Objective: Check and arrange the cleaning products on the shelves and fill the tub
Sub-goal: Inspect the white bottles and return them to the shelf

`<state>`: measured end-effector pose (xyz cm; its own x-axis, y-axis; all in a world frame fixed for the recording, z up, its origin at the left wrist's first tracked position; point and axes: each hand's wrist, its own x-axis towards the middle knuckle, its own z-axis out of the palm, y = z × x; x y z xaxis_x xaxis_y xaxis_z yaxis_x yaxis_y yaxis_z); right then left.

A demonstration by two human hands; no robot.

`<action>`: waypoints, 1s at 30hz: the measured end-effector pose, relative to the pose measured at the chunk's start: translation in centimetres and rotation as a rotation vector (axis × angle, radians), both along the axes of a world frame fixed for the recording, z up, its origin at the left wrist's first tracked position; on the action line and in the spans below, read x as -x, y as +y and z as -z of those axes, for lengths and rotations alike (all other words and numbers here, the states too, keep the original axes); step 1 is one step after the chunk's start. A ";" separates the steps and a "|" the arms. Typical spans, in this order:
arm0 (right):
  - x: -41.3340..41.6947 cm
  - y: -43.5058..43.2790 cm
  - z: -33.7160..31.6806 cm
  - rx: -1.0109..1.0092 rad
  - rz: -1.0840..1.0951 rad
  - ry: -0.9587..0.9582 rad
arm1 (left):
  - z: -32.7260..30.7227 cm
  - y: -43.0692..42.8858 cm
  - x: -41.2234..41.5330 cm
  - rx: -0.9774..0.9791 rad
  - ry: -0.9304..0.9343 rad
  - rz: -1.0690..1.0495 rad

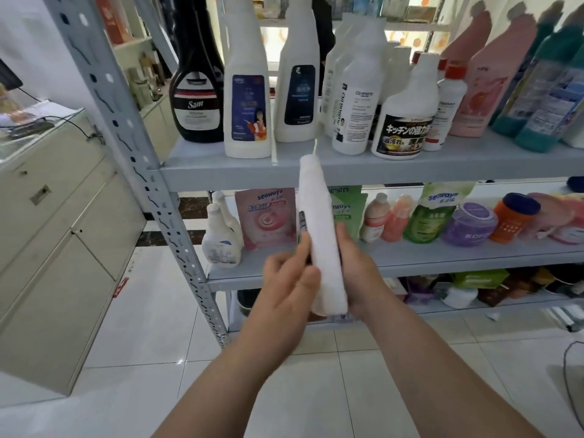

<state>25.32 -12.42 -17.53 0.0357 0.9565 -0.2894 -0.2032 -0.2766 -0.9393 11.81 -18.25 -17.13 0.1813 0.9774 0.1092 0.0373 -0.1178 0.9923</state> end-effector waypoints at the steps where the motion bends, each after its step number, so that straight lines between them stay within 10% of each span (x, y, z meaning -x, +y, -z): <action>1: 0.4 0.1 -0.1 0.039 0.021 0.112 | -0.1 -0.3 0.4 -0.021 0.049 0.021; 8: 3.6 -0.2 -0.7 0.027 0.010 0.463 | -1.4 -1.6 3.7 -0.204 0.255 0.064; 30: 1.7 4.7 -8.1 -0.505 0.113 -0.121 | -5.0 7.9 3.0 -0.250 0.207 -0.103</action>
<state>23.65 -7.70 -9.46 0.1513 0.9640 0.2187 -0.0872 0.2334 -0.9685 8.78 -10.30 -12.15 0.1266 0.9393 0.3189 0.2588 -0.3417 0.9035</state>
